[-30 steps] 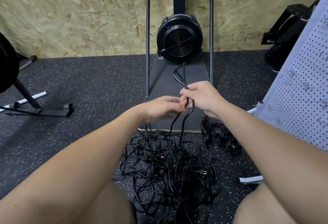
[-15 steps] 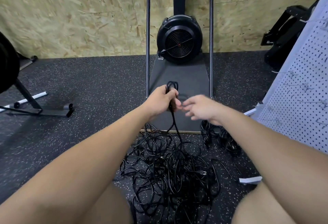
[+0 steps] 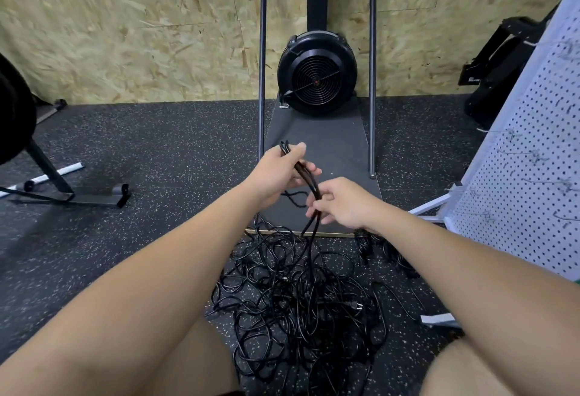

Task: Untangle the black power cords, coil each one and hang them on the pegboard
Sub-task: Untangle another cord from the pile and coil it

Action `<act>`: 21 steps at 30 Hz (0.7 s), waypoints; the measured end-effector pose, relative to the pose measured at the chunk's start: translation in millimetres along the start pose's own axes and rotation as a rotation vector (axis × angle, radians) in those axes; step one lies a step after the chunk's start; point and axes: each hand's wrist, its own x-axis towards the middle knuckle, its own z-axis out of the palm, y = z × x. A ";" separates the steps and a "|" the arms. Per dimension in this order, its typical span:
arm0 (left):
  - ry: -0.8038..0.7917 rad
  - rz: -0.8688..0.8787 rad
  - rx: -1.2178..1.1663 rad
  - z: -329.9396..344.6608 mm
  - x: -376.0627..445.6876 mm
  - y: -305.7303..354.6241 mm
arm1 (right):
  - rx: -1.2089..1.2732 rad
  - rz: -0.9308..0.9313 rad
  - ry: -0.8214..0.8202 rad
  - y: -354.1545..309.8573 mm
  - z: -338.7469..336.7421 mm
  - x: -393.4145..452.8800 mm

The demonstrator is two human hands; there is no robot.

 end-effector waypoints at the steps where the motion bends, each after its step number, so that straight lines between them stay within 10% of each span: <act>1: -0.032 -0.011 -0.008 -2.4 -0.5 1.1 | -0.011 -0.027 0.050 -3.9 -3.9 -0.6; 8: -0.463 -0.112 0.462 -20.7 -17.6 -14.5 | 0.239 -0.238 0.343 -30.8 -36.0 -1.1; 21: -0.110 0.126 0.491 -12.5 -12.0 -20.3 | 0.152 0.004 0.142 -7.6 -28.7 12.0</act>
